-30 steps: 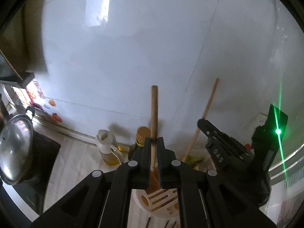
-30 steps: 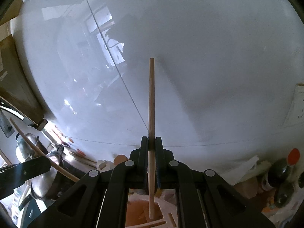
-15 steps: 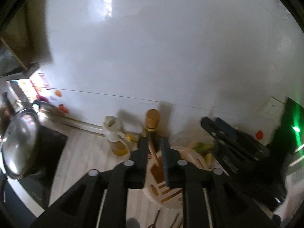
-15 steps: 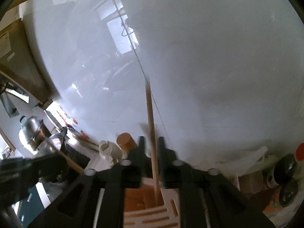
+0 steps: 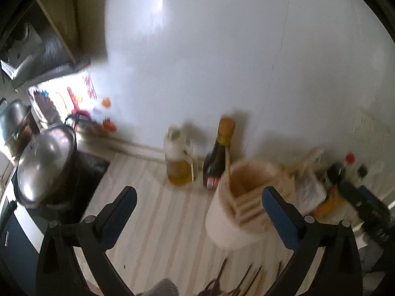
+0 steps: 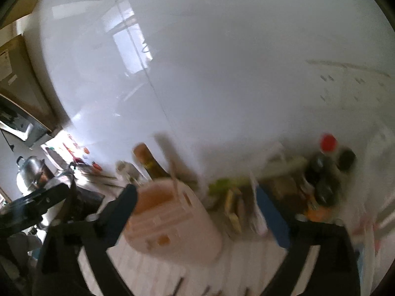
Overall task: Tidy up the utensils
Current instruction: 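Insert the left tool's chopstick into the holder and open while the right tool does the same, then grasp a dark brown chopstick with the left tool while the right tool grasps a light wooden one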
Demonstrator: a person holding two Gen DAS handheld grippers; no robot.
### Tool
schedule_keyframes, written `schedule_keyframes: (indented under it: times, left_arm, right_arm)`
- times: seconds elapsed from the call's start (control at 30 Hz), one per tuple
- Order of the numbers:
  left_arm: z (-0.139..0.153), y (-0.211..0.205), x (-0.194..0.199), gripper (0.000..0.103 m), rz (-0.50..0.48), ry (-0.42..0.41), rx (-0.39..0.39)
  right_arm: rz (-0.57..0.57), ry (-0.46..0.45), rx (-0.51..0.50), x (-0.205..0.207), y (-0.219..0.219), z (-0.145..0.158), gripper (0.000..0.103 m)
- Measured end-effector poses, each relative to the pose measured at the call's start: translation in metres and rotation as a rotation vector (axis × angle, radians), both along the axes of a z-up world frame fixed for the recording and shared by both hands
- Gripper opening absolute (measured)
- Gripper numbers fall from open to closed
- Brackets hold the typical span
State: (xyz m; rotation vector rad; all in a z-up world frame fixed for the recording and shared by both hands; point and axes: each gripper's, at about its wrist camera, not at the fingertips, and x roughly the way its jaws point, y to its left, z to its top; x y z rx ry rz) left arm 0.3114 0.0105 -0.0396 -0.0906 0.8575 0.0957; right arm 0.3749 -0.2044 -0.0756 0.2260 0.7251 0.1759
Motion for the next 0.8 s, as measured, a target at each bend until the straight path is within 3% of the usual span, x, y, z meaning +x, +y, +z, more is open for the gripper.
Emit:
schedule_keyframes:
  times: [0.23,0.27,0.33,0.43,0.53,0.8]
  left_arm:
    - [-0.082,-0.016,-0.028,0.103,-0.029,0.189,0.074]
    - [-0.095,-0.019,-0.033,0.103,-0.037,0.219,0.087]
    - [-0.116,-0.025,-0.038,0.103,-0.042,0.268,0.113]
    - [-0.147,-0.031,-0.045,0.103,-0.050,0.328,0.122]
    - [-0.176,-0.034,-0.049,0.101,-0.061,0.389,0.136]
    - [-0.235,-0.043,-0.054,0.070,-0.129,0.532,0.117]
  right_arm:
    - [-0.080,0.160,-0.065,-0.047,-0.034,-0.060,0.100]
    - [-0.087,0.197,-0.068,-0.051,-0.037,-0.072,0.097]
    - [-0.100,0.263,-0.079,-0.059,-0.046,-0.095,0.076]
    - [-0.106,0.366,-0.085,-0.068,-0.051,-0.135,0.062]
    - [-0.097,0.458,-0.093,-0.076,-0.056,-0.169,0.055]
    - [-0.074,0.653,-0.067,-0.103,-0.068,-0.245,0.036]
